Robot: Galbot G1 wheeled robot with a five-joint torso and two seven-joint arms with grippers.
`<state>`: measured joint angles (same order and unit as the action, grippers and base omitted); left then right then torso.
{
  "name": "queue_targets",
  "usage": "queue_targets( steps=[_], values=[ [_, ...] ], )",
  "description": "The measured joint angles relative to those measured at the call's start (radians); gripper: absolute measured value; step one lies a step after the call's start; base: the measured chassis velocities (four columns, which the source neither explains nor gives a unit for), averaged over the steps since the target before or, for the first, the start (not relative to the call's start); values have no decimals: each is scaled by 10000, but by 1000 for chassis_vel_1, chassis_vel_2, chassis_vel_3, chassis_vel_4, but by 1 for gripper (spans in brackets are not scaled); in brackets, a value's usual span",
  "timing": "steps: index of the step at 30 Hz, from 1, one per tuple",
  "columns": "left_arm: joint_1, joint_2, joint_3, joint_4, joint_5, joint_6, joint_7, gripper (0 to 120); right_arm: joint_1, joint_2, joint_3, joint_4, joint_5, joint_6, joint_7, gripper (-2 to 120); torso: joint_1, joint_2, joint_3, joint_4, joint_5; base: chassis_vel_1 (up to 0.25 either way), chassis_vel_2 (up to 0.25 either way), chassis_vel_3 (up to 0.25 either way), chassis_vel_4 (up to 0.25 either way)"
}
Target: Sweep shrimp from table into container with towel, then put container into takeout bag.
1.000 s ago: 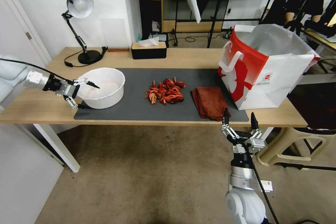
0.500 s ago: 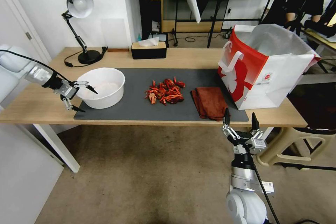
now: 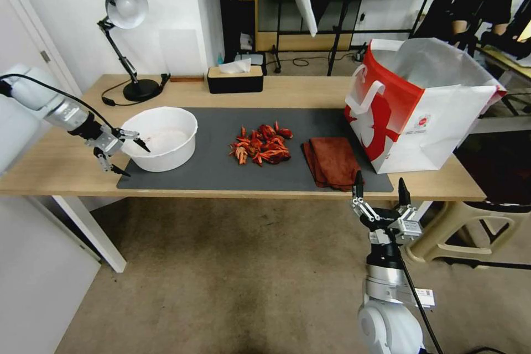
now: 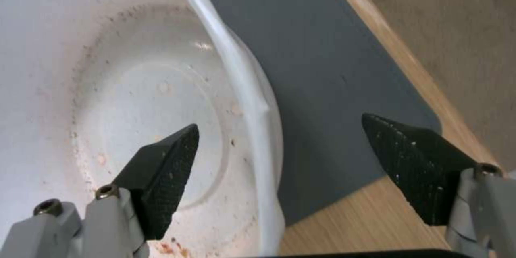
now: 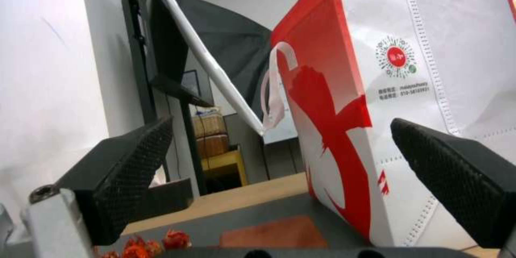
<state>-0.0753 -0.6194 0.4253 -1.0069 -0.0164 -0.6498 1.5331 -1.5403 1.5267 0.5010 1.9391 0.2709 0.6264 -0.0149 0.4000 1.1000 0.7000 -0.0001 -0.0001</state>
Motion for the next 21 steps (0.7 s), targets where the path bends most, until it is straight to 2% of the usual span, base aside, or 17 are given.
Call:
queue_targets(
  steps=[6, 8, 10, 11, 12, 17, 19, 20, 21],
  values=[
    [273, -8, -641, -18, 662, -150, -12, 79, 62, -39, -24, 11, 9, -6, 0, 100, 0, 0, 0, 3, 0, 0, 0, 0, 0],
    [291, -34, -745, 27, 789, -206, -16, 75, 86, -42, -41, -8, 9, -14, 2, 100, 0, 0, 0, 0, 0, 0, 0, 0, 0],
    [290, -41, -751, 42, 803, -214, -16, 74, 93, -42, -50, -15, 9, -18, 3, 100, 0, 0, 0, 0, 0, 0, 0, 0, 0],
    [285, -58, -751, 64, 818, -226, -18, 66, 102, -42, -63, -27, 9, -22, 3, 100, 0, 0, 0, 2, 0, 0, 0, 0, 0],
    [277, -76, -748, 72, 830, -234, -18, 63, 109, -41, -69, -39, 9, -22, 3, 100, 0, 0, 0, 3, -1, 0, 0, 0, 0],
    [263, -163, -674, 34, 877, -258, -23, 55, 115, -38, -81, -53, 12, -23, 11, 100, -1, 0, 0, 1, 1, 0, 0, 0, 0],
    [261, -194, -616, -4, 892, -262, -25, 50, 116, -36, -80, -53, 22, -23, 16, 100, 0, 0, 0, 0, 2, 0, 0, 0, 0],
    [261, -212, -574, -27, 907, -271, -26, 43, 115, -35, -77, -53, 31, -23, 17, 100, -1, -1, 0, 1, 1, 0, 0, 0, 0],
    [261, -212, -574, -27, 907, -271, -26, 43, 115, -35, -77, -53, 31, -23, 17, 100, -1, -1, 0, 1, 1, 0, 0, 0, 0]
  ],
)
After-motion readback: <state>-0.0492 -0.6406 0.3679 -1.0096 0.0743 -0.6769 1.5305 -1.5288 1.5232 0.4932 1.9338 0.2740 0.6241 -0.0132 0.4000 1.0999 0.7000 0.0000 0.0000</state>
